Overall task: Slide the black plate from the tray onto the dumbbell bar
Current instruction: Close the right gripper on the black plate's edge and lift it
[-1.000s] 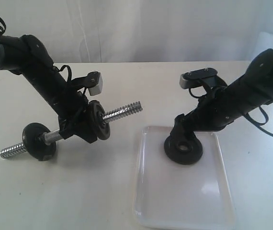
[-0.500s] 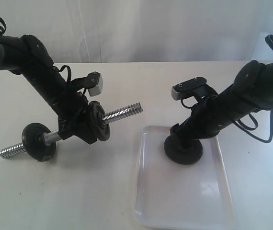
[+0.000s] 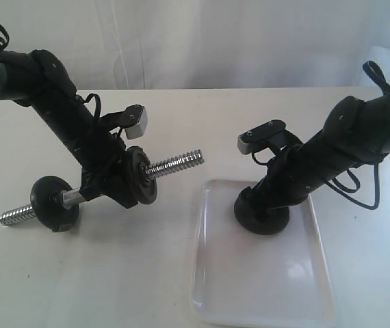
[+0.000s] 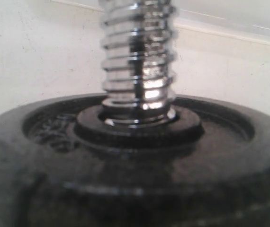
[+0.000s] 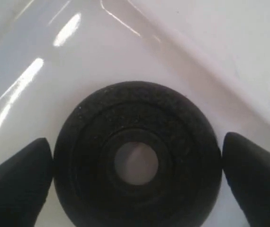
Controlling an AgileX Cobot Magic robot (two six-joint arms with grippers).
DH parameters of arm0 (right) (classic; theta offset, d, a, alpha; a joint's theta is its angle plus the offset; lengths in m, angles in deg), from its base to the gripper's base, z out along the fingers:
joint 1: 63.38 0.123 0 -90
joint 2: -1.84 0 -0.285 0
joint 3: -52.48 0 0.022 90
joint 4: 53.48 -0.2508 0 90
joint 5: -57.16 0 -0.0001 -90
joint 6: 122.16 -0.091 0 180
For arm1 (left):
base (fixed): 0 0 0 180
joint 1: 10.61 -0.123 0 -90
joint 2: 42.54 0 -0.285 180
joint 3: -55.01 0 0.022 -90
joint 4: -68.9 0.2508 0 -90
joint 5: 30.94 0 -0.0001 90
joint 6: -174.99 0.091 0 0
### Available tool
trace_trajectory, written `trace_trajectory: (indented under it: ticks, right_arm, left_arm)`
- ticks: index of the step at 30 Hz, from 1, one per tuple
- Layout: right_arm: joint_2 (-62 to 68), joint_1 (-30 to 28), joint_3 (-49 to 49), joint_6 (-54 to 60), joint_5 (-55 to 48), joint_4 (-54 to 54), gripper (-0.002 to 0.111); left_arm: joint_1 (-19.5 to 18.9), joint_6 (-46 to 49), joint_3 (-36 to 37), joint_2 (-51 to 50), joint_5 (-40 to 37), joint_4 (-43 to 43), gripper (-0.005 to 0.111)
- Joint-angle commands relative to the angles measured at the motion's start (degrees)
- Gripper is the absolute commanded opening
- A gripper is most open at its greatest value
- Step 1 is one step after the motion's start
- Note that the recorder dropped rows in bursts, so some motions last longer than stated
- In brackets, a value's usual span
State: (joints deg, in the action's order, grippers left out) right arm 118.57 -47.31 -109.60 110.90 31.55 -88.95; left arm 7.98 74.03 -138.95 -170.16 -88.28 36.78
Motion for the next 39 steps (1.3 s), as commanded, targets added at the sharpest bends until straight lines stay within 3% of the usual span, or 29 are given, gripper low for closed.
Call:
trace_trajectory:
  ticks: [1,5,10,39]
  right_arm:
    - [0.61,0.42,0.01,0.72,0.16,1.47,0.089]
    - [0.61,1.02,0.01,0.72,0.16,3.83,0.089]
    - [0.61,1.26,0.01,-1.41,0.08,4.47,0.104]
    - [4.12,1.75,0.01,-2.28,0.0,4.37,0.103]
  left_arm:
    - [-0.33,0.47,-0.56,3.2,-4.73,-6.4,0.0]
    - [-0.33,0.47,-0.56,3.2,-4.73,-6.4,0.0]
    - [-0.33,0.47,-0.56,3.2,-4.73,-6.4,0.0]
    - [-0.33,0.47,-0.56,3.2,-4.14,-6.4,0.0]
